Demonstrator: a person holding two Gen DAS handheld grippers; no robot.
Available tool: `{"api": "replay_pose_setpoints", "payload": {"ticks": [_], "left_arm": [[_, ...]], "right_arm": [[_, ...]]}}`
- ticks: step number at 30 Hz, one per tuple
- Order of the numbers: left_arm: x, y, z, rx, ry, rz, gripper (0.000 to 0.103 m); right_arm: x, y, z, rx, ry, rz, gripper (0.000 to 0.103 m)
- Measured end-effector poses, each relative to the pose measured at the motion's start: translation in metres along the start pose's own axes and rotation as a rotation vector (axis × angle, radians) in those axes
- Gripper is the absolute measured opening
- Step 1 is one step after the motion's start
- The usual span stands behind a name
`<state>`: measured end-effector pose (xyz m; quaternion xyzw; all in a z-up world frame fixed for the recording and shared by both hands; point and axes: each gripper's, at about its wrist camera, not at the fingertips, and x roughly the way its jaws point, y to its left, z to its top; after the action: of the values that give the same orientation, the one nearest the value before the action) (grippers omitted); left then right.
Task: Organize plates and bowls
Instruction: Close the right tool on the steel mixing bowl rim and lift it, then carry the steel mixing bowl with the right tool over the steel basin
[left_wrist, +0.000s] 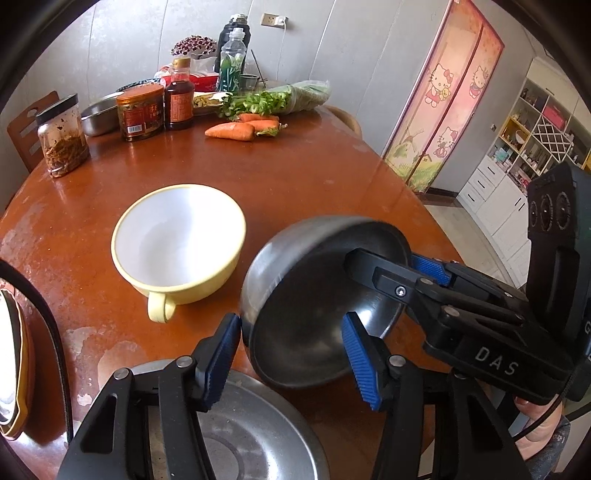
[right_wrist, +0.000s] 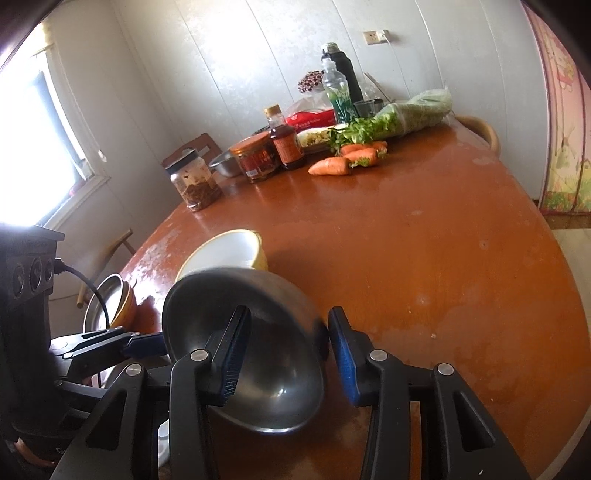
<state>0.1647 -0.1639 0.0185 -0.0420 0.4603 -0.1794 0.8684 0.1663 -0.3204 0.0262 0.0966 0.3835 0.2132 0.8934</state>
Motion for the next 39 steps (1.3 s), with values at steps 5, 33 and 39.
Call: {"api": "replay_pose_setpoints", "payload": {"ticks": [5,33,39], "left_arm": [[0.001,0.006,-0.001,-0.017,-0.005,-0.010,0.056],[0.017,0.018,0.001,-0.073,0.021,-0.065,0.055],[0.011,0.020,0.002,-0.082,0.009,-0.074,0.055]], "right_arm": [[0.006,0.001,0.001,0.002,-0.003,0.015,0.045],[0.005,-0.006,-0.024,0.054,0.035,-0.030,0.041],[0.002,0.000,-0.022,0.049,0.036,-0.040,0.040]]}}
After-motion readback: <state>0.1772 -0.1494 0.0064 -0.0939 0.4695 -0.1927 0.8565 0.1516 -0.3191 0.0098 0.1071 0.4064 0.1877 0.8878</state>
